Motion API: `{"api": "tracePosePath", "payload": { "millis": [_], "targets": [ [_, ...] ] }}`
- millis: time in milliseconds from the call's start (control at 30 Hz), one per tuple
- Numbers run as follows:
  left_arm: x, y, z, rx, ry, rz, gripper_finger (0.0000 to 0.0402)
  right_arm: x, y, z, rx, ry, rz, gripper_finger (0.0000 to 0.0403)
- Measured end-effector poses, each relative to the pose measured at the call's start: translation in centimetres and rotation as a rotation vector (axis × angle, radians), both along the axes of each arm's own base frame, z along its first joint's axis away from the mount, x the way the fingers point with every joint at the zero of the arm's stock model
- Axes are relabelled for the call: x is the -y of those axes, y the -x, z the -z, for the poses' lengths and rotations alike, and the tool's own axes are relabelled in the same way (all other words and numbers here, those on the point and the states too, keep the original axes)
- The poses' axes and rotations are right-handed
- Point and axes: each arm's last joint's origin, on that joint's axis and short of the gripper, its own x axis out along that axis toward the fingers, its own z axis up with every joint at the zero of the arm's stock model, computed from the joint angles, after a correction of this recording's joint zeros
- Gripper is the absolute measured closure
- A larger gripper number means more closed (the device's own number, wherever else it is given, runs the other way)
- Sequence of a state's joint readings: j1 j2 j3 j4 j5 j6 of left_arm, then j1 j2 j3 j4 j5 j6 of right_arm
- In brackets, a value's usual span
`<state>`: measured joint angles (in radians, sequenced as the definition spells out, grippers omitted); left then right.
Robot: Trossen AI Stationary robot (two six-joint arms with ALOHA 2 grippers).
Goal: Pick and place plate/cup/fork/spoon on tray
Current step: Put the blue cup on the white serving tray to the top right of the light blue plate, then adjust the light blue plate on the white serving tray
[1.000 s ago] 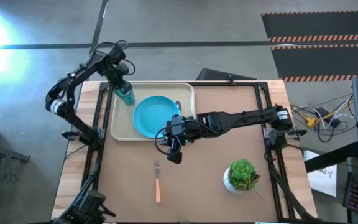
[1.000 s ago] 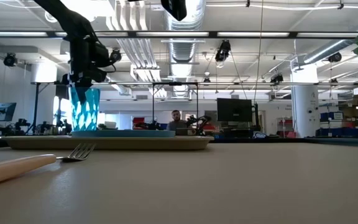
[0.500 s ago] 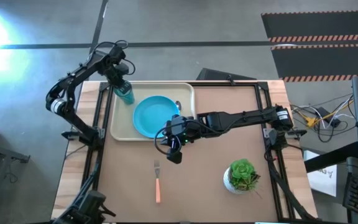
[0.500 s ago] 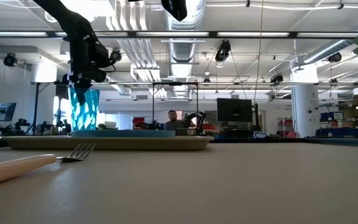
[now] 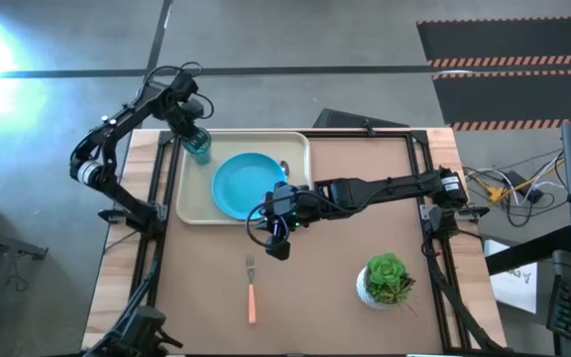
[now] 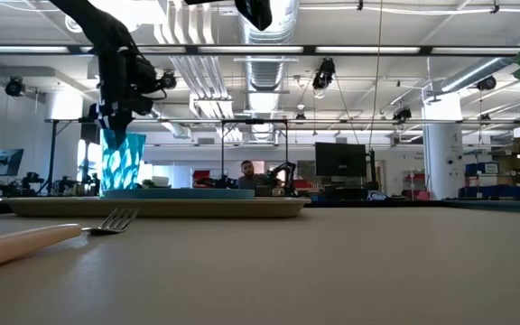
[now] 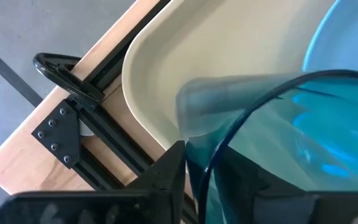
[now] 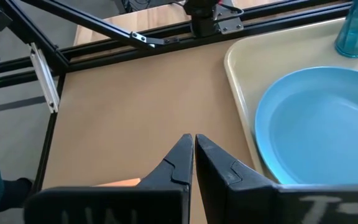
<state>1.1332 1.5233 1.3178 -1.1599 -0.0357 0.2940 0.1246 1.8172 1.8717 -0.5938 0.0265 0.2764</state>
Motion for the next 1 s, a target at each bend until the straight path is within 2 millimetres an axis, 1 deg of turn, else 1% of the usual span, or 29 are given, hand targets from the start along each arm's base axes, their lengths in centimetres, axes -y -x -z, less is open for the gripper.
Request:
{"api": "tracePosePath", "payload": {
  "millis": [100, 333, 733, 900, 1000],
  "targets": [
    [0.1, 0.1, -0.3, 0.006, -0.011, 0.000, 0.0332, 0.0, 0.0, 0.0, 0.000, 0.000, 0.000, 0.0394],
    [0.8, 0.4, -1.8, 0.031, -0.065, 0.000, 0.0330, 0.0, 0.0, 0.0, 0.000, 0.000, 0.000, 0.0394],
    [2.4, 1.1, -5.1, 0.112, -0.238, 0.001, 0.0330, 0.0, 0.0, 0.0, -0.001, 0.000, 0.001, 0.0394],
    [2.8, 1.3, -5.8, 0.131, -0.277, 0.001, 0.0330, 0.0, 0.0, 0.0, 0.000, 0.000, 0.002, 0.0394],
    [3.8, 1.7, -6.6, 0.145, -0.304, 0.004, 0.0330, 0.2, 0.0, 0.1, -0.001, 0.001, 0.008, 0.0394]
  ]
}}
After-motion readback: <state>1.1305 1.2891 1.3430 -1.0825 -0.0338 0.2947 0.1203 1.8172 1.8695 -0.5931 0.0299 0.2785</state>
